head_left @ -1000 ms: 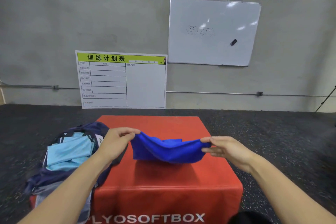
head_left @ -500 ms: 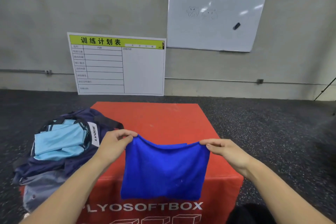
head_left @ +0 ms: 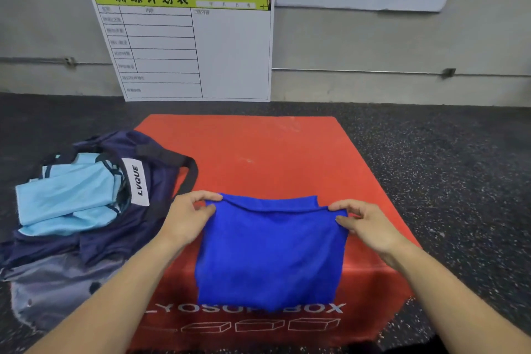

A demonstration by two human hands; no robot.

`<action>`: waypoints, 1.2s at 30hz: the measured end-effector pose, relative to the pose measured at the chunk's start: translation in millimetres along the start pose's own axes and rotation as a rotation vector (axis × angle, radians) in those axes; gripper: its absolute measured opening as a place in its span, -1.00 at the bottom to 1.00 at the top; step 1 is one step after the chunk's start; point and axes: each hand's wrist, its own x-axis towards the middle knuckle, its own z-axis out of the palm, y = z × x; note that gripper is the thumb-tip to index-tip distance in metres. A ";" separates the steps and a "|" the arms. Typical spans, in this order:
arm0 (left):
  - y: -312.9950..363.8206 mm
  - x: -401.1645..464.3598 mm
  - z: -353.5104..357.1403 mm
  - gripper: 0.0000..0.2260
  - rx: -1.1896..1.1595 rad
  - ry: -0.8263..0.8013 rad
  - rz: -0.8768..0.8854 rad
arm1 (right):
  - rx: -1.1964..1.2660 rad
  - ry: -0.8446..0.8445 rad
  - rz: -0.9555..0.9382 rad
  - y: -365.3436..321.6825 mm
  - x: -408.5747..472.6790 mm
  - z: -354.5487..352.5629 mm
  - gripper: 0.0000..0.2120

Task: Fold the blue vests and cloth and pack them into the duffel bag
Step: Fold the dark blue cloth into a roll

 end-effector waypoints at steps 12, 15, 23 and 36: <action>-58.2 81.3 28.0 -0.77 0.619 -0.003 0.027 | -0.639 0.019 -0.061 26.1 110.6 33.2 -0.68; -56.3 60.8 47.2 -0.61 0.846 0.018 0.290 | -0.892 0.214 -0.299 28.0 95.6 55.3 -0.68; -59.9 47.1 83.2 -0.18 0.971 -0.321 0.249 | -0.987 -0.088 -0.248 40.3 70.7 123.7 -0.22; -43.4 100.9 114.2 -0.35 0.944 -0.266 0.397 | -1.040 -0.019 -0.309 15.6 139.2 139.4 -0.33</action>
